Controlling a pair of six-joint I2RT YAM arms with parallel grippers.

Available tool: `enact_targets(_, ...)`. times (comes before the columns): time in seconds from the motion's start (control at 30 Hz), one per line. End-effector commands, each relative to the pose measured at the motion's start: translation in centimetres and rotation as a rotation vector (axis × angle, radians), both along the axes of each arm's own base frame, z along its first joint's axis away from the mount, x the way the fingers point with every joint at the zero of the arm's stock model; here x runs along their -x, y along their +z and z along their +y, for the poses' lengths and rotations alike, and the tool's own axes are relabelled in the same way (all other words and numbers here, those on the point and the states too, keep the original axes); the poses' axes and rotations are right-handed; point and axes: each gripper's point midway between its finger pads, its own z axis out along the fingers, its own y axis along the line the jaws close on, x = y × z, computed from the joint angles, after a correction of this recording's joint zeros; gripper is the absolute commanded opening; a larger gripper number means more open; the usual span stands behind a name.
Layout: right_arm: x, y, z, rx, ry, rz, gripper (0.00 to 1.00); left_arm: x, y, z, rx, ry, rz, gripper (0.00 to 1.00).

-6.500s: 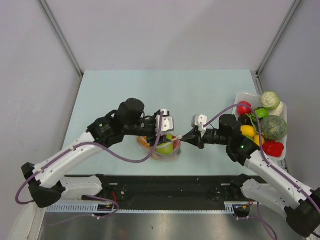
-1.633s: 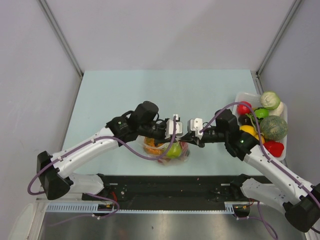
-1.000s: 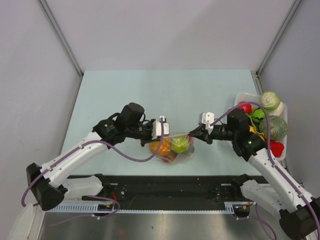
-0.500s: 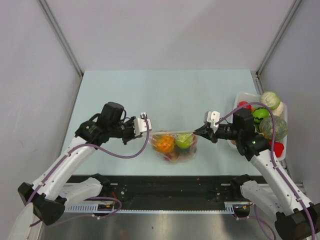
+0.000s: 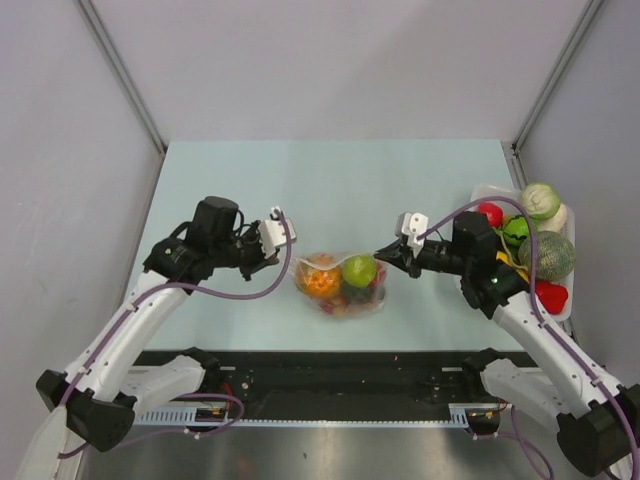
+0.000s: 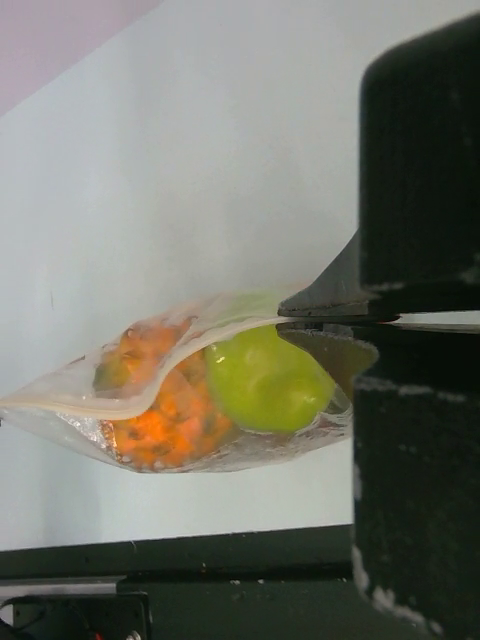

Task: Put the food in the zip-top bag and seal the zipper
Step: Zip the zipper food storage bag at the center of the board, then place the zipper food storage bag at the center of the board.

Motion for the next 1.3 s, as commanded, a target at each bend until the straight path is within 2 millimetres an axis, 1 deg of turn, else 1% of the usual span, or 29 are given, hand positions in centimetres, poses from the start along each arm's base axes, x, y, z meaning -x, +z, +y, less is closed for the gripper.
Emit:
enact_targets(0.0,-4.8,5.0,1.0,-0.097,-0.13,-0.168,0.0,-3.8,4.4,-0.6,0.094,0.121,-0.118,0.0)
enact_targets(0.1,-7.2,5.2,1.2,-0.107,-0.182,-0.182,0.0,-5.5,4.9,-0.6,0.101,0.17,-0.137,0.0)
enact_targets(0.13,-8.3,4.2,1.6,-0.093,-0.193,-0.151,0.0,-6.1,4.3,-0.6,0.091,0.181,-0.125,0.0)
enact_targets(0.2,-9.3,3.4,2.1,-0.092,-0.195,-0.147,0.0,-7.6,4.2,-0.6,0.092,0.215,-0.144,0.0)
enact_targets(0.23,-10.4,1.9,2.3,-0.069,-0.213,-0.122,0.0,-8.5,3.7,-0.6,0.085,0.234,-0.14,0.0)
enact_targets(0.3,-11.8,1.6,2.4,-0.078,-0.242,-0.135,0.0,-10.5,4.0,-0.6,0.104,0.272,-0.176,0.0)
enact_targets(0.33,-13.0,0.7,2.3,-0.067,-0.274,-0.132,0.0,-11.9,3.4,-0.2,0.09,0.309,-0.182,0.0)
enact_targets(0.37,-13.8,0.3,2.2,-0.061,-0.291,-0.14,0.0,-13.2,3.8,-0.4,0.105,0.328,-0.219,0.0)
enact_targets(0.43,-15.6,0.5,2.0,-0.056,-0.328,-0.2,0.0,-15.3,3.5,0.0,0.09,0.376,-0.244,0.0)
enact_targets(0.47,-16.8,-0.8,2.2,-0.038,-0.341,-0.185,0.0,-17.0,2.8,-0.4,0.085,0.391,-0.25,0.0)
enact_targets(0.5,-17.6,-0.5,2.3,-0.048,-0.348,-0.209,0.0,-18.0,2.3,-0.4,0.084,0.41,-0.239,0.0)
enact_targets(0.53,-18.4,-1.1,2.1,-0.039,-0.368,-0.212,0.0,-19.1,1.8,-0.1,0.081,0.433,-0.229,0.0)
enact_targets(0.57,-19.2,-2.6,2.3,-0.022,-0.371,-0.196,0.0,-20.4,2.6,-0.1,0.099,0.456,-0.245,0.0)
enact_targets(0.6,-19.9,-2.4,2.6,-0.03,-0.372,-0.218,0.0,-21.9,0.2,0.2,0.086,0.486,-0.177,0.0)
enact_targets(0.67,-21.0,-3.2,2.8,-0.014,-0.371,-0.239,0.0,-23.4,-0.2,-0.1,0.104,0.493,-0.138,0.0)
enact_targets(0.7,-22.0,-4.1,3.2,-0.006,-0.371,-0.241,0.0,-24.0,-1.6,-0.3,0.109,0.5,-0.097,0.0)
enact_targets(0.77,-23.2,-4.8,3.6,0.01,-0.374,-0.259,0.0,-24.8,-2.3,-0.3,0.113,0.503,-0.086,0.0)
enact_targets(0.8,-23.9,-6.2,3.8,0.027,-0.376,-0.242,0.0,-25.0,-2.7,-0.5,0.117,0.502,-0.076,0.01)
enact_targets(0.83,-24.6,-6.0,4.0,0.028,-0.383,-0.252,0.0,-25.2,-3.5,-0.7,0.117,0.498,-0.057,0.02)
enact_targets(0.93,-25.6,-6.8,4.0,0.05,-0.396,-0.238,0.02,-25.5,-3.9,-1.3,0.147,0.487,-0.034,0.09)
enact_targets(0.97,-25.5,-7.3,4.1,0.064,-0.393,-0.224,0.16,-25.7,-3.9,-1.5,0.154,0.484,-0.024,0.14)
enact_targets(1.0,-25.6,-7.5,3.9,0.073,-0.398,-0.221,0.28,-25.6,-3.9,-1.8,0.162,0.48,-0.007,0.23)
enact_targets(1.03,-25.6,-7.3,3.9,0.076,-0.403,-0.221,0.42,-25.7,-4.1,-1.7,0.164,0.49,0.008,0.3)
enact_targets(1.07,-25.6,-7.0,3.7,0.081,-0.408,-0.219,0.64,-25.8,-3.6,-1.7,0.172,0.497,0.013,0.36)
enact_targets(1.1,-25.6,-6.6,3.5,0.081,-0.42,-0.221,0.71,-25.8,-3.4,-1.4,0.187,0.516,0.026,0.5)
enact_targets(1.13,-25.5,-5.1,3.2,0.068,-0.429,-0.24,0.77,-25.8,-2.9,-1.3,0.201,0.516,0.026,0.55)
enact_targets(1.17,-25.4,-4.3,2.9,0.064,-0.437,-0.244,0.85,-25.7,-1.8,-1.0,0.216,0.524,0.015,0.6)
enact_targets(1.23,-25.3,-2.2,2.1,0.035,-0.462,-0.25,0.91,-25.6,0.2,-0.4,0.247,0.546,0.001,0.8)
enact_targets(1.27,-24.7,-0.1,1.5,0.016,-0.47,-0.263,0.93,-25.0,2.1,-0.1,0.269,0.551,-0.016,0.87)
